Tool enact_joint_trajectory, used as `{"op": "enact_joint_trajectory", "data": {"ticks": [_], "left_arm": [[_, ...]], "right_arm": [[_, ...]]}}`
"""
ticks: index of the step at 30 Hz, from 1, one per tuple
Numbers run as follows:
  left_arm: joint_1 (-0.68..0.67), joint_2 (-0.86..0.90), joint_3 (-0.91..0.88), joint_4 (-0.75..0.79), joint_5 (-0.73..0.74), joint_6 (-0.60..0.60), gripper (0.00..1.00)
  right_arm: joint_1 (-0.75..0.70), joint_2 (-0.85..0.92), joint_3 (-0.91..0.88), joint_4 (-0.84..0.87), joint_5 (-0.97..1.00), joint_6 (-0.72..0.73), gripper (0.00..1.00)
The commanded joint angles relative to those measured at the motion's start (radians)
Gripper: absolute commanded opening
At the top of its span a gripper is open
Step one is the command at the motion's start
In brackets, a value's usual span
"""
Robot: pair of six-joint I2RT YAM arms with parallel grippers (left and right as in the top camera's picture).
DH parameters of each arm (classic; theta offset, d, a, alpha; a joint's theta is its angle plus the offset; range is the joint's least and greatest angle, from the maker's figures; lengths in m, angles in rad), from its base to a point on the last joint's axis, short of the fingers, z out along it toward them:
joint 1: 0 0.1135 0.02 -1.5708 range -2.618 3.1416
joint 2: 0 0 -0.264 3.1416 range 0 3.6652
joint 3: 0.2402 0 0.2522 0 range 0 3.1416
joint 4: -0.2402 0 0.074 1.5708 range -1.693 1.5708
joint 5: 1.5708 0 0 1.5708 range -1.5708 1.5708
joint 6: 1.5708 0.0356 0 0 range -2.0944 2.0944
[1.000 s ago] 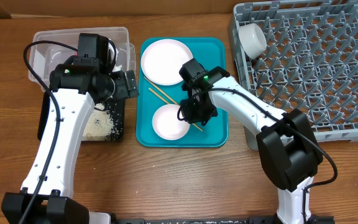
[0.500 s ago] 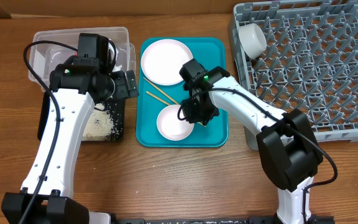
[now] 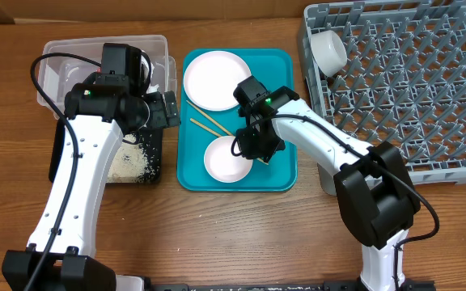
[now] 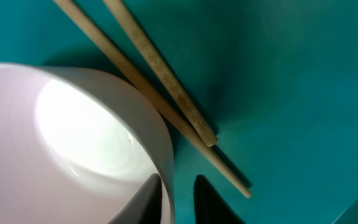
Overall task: Sort waste into correct bins and load items into the dishwasher
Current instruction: 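Lift the pink bowl with the right gripper and carry it to the rack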
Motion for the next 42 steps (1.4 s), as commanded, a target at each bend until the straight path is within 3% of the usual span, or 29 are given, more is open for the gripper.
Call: {"op": "enact_joint_trajectory", "data": {"ticks": [1,9,14,20,24,29,42], "left_arm": [[0.000,0.003,0.021,0.001,-0.010,-0.010,1.00],[0.000,0.003,0.021,0.001,-0.010,-0.010,1.00],[0.000,0.003,0.021,0.001,-0.010,-0.010,1.00],[0.000,0.003,0.021,0.001,-0.010,-0.010,1.00],[0.000,0.003,0.021,0.001,-0.010,-0.010,1.00],[0.000,0.003,0.021,0.001,-0.010,-0.010,1.00],[-0.001,0.003,0.021,0.001,-0.010,-0.010,1.00]], "right_arm": [[-0.005,0.001,0.000,0.006,0.002,0.008,0.04],[-0.036,-0.102,0.134,-0.103,0.064,0.008,0.04],[-0.074,-0.251,0.297,-0.269,0.352,0.015,0.04],[-0.134,-0.379,0.359,-0.406,0.835,0.193,0.04],[-0.167,-0.403,0.357,-0.481,1.151,0.480,0.04],[-0.211,-0.366,0.267,-0.407,1.326,0.591,0.04],[-0.217,-0.269,-0.122,-0.002,1.596,0.592,0.04]]}}
